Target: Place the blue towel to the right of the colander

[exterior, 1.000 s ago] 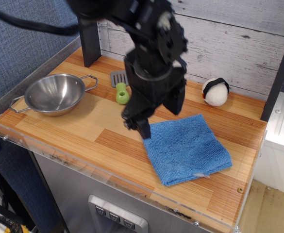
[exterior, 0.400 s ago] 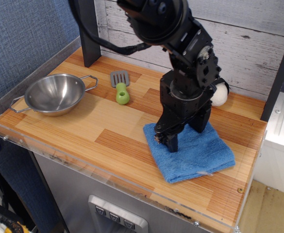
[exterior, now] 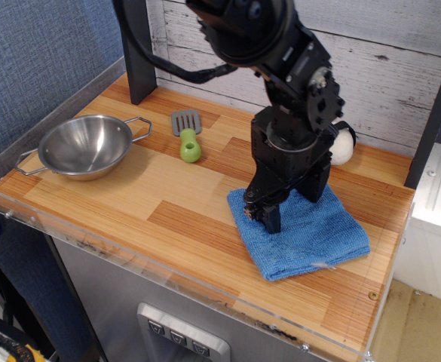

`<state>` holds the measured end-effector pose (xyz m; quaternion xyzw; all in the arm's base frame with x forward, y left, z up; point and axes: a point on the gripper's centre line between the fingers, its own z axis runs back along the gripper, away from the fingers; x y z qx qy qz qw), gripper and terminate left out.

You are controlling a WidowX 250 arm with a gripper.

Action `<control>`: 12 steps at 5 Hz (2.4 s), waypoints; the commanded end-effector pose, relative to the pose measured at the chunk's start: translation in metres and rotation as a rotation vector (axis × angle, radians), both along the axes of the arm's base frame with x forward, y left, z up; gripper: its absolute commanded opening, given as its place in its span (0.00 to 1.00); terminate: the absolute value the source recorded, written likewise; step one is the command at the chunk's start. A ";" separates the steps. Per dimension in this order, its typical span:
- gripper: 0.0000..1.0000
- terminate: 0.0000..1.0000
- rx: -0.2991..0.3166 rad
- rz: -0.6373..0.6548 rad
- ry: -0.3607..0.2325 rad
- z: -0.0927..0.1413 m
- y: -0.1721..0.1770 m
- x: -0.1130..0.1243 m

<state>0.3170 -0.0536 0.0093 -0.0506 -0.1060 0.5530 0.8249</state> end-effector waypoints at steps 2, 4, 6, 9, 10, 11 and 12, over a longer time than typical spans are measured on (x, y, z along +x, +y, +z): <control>1.00 0.00 0.039 0.098 0.040 -0.015 0.060 0.005; 1.00 0.00 0.073 0.170 0.054 -0.018 0.106 0.010; 1.00 0.00 0.088 0.236 0.047 -0.015 0.146 0.018; 1.00 0.00 0.066 0.249 0.022 0.005 0.146 0.017; 1.00 0.00 0.067 0.240 -0.017 0.028 0.141 0.020; 1.00 0.00 0.051 0.249 -0.052 0.049 0.138 0.019; 1.00 0.00 0.048 0.260 -0.077 0.065 0.136 0.016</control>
